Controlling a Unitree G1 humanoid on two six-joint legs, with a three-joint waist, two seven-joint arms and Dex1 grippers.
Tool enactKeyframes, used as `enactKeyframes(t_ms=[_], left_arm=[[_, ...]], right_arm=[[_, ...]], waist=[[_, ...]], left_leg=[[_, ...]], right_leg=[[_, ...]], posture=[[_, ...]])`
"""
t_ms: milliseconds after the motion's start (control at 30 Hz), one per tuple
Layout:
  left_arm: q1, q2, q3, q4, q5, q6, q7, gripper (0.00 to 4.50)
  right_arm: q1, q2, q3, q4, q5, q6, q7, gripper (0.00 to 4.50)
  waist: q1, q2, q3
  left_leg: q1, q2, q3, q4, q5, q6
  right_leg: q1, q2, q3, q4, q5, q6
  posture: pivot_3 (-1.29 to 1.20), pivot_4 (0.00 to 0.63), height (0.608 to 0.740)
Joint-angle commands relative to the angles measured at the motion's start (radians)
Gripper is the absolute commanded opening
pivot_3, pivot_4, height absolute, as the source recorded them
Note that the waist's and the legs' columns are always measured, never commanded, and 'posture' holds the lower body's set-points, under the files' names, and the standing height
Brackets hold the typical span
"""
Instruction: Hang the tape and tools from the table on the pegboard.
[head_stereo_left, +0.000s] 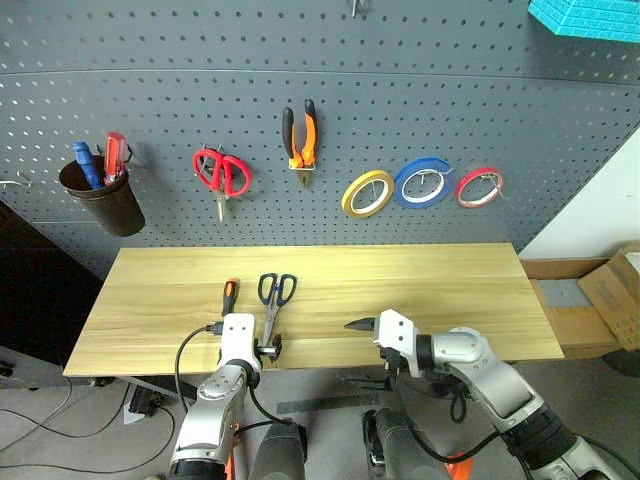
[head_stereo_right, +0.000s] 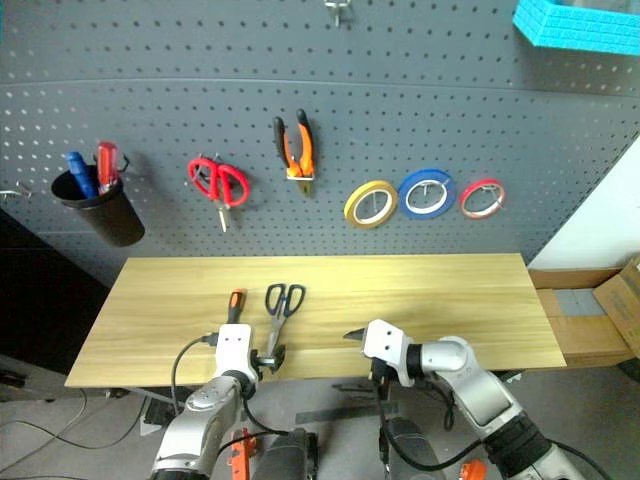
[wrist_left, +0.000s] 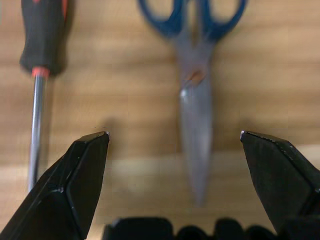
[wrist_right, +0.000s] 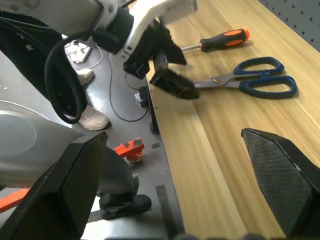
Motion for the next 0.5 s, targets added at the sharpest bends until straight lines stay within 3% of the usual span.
enactKeyframes(t_ms=[33,67,167,500], left_arm=[[-0.053,0.01,0.005,0.044,-0.003,0.003,-0.025,4.5],[-0.064,0.018,0.01,0.057,-0.01,0.004,-0.041,4.5],[-0.097,0.032,0.021,0.076,-0.034,0.035,-0.09,3.89],[-0.202,0.064,0.007,0.14,-0.035,0.078,-0.166,0.45]], right_arm=[[-0.038,0.029,-0.019,0.01,-0.013,-0.036,-0.018,4.46],[-0.045,0.039,-0.017,0.013,-0.02,-0.036,-0.026,4.46],[-0.062,0.049,-0.014,0.01,-0.049,-0.041,-0.043,4.5],[-0.063,0.094,-0.015,-0.031,-0.047,0.013,-0.081,4.5]], waist=[[0.003,0.0,0.0],[0.003,0.0,0.0],[0.003,0.0,0.0],[0.003,0.0,0.0]], left_leg=[[0.0,0.0,0.0,0.0,0.0,0.0],[0.0,0.0,0.0,0.0,0.0,0.0],[0.0,0.0,0.001,0.0,0.0,0.0],[0.0,0.0,0.0,0.0,0.0,-0.001]], right_leg=[[0.0,0.0,0.0,0.0,0.0,0.0],[0.0,0.0,0.0,0.0,0.0,0.0],[0.0,0.0,0.0,0.0,0.0,0.0],[0.0,0.0,0.0,0.0,0.0,0.0]], posture=[[0.05,0.206,0.74],[0.05,0.203,0.74],[0.04,0.199,0.74],[0.04,0.19,0.74]])
